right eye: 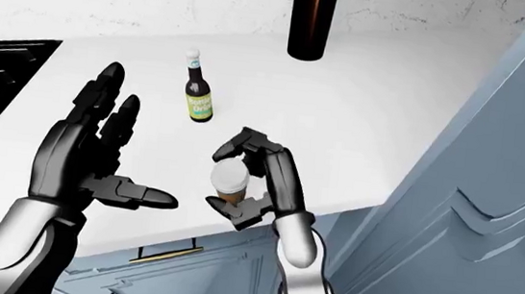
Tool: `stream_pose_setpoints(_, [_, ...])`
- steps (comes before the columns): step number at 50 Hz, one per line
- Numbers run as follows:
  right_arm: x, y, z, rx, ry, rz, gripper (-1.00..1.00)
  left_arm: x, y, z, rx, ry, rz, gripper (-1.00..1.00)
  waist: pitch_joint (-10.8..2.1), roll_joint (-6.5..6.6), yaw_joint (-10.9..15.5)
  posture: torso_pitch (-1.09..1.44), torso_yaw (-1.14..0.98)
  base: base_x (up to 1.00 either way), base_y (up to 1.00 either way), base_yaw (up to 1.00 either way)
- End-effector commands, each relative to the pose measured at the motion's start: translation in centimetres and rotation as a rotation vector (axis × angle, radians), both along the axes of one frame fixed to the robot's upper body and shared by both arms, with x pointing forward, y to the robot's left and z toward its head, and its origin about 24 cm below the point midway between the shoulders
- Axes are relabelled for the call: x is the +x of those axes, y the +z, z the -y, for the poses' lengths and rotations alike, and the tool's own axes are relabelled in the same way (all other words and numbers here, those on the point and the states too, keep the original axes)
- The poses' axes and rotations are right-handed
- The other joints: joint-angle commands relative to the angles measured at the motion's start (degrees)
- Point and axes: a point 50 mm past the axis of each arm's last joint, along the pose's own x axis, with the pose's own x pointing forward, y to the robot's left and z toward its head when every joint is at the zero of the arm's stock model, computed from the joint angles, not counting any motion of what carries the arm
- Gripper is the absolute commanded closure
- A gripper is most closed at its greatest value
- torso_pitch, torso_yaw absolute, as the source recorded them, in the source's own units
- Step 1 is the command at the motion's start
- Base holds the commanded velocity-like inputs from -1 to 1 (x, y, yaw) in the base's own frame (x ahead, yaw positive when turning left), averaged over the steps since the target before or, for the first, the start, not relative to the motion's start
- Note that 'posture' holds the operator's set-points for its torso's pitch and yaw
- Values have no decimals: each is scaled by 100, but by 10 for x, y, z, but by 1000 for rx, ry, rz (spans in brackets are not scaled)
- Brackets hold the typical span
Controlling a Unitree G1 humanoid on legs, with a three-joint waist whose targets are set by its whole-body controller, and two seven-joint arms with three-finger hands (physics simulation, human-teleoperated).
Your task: Move the drinks to the dining counter.
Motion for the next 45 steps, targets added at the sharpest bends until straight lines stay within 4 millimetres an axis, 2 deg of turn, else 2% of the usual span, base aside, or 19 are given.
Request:
stream_pose_setpoints(1, [-5, 18, 3, 16, 3, 73, 100, -4, 13, 1, 3, -2, 78, -100, -106, 12, -7, 0, 0, 0, 0, 0])
stream_pose_setpoints(7, [-18, 45, 19, 34, -24, 115, 100, -4, 23, 3, 3, -12, 84, -100, -87, -7, 8, 0, 0, 0, 0, 0])
stream_pose_setpoints(12, [-21, 54, 31, 41, -50, 121, 100, -1, 37, 8, 27, -22, 88, -100, -63, -18, -2, 0, 0, 0, 0, 0])
stream_pose_setpoints(18, [-21, 59, 39, 53, -74, 122, 100, 30, 47, 13, 23, -43, 31, -100, -45, -32, 6, 0, 0, 0, 0, 0])
stream_pose_setpoints(27, [-20, 56, 39, 61, -77, 120, 100, 71, 60, 17, 17, 65, 30, -100, -17, -52, -13, 0, 0, 0, 0, 0])
stream_pose_setpoints(35, [-22, 57, 38, 62, -65, 124, 100, 101, 61, 21, 44, 142, 12, -100, -30, -62, -20, 0, 0, 0, 0, 0])
stream_pose_setpoints(39, [-21, 56, 39, 61, -65, 125, 100, 125, 49, 17, 23, 163, -33, -100, -29, -65, -16, 0, 0, 0, 0, 0])
stream_pose_setpoints(45, [-20, 56, 38, 59, -62, 124, 100, 140, 45, 21, 18, 158, -61, -100, -58, -61, -24, 0, 0, 0, 0, 0])
